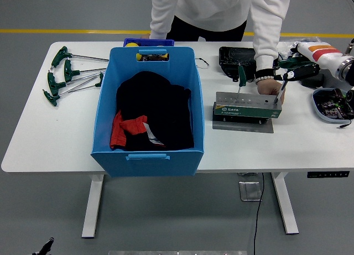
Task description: Lift tool from toolbox,place it in box,lift tool from toolbox,place it in box
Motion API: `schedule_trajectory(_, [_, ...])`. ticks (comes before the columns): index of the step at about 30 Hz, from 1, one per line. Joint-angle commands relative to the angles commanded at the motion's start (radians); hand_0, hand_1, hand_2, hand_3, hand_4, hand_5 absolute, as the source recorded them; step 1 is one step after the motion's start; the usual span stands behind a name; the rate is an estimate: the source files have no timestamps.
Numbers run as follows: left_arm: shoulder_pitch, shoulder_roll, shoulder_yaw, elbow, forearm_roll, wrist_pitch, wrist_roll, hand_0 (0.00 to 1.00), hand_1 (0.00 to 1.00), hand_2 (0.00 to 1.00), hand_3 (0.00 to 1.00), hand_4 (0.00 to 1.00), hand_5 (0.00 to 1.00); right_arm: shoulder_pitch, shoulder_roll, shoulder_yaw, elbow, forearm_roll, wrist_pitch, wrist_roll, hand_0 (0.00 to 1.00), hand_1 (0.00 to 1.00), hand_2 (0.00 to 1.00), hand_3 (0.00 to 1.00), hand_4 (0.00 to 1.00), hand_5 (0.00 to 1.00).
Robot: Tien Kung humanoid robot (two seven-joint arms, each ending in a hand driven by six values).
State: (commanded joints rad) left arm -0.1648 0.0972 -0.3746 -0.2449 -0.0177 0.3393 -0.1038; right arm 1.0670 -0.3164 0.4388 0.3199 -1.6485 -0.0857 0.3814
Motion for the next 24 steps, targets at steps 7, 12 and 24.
schedule_trajectory(7, [-0.004,0.0,-0.003,-0.001,0.008,0.001,0.004,0.699,0.693,0.738,0.71,0.745,0.632,-0.003,0.007,-0.014,0.002,0.034,-0.025,0.001,0.372,0.273,0.27,0.331,0.998,0.769])
schedule_trajectory(12, [-0.005,0.001,-0.005,-0.001,0.015,0.002,0.006,0.7,0.694,0.739,0.709,0.745,0.631,-0.008,0.015,-0.021,0.0,0.033,-0.036,-0.003,0.355,0.255,0.26,0.304,0.998,0.756])
schedule_trajectory(24, [-0.003,0.001,-0.014,-0.001,0.031,0.004,0.011,0.7,0.695,0.739,0.709,0.744,0.631,-0.016,0.031,-0.034,-0.015,0.03,-0.057,-0.01,0.276,0.208,0.23,0.248,0.998,0.784])
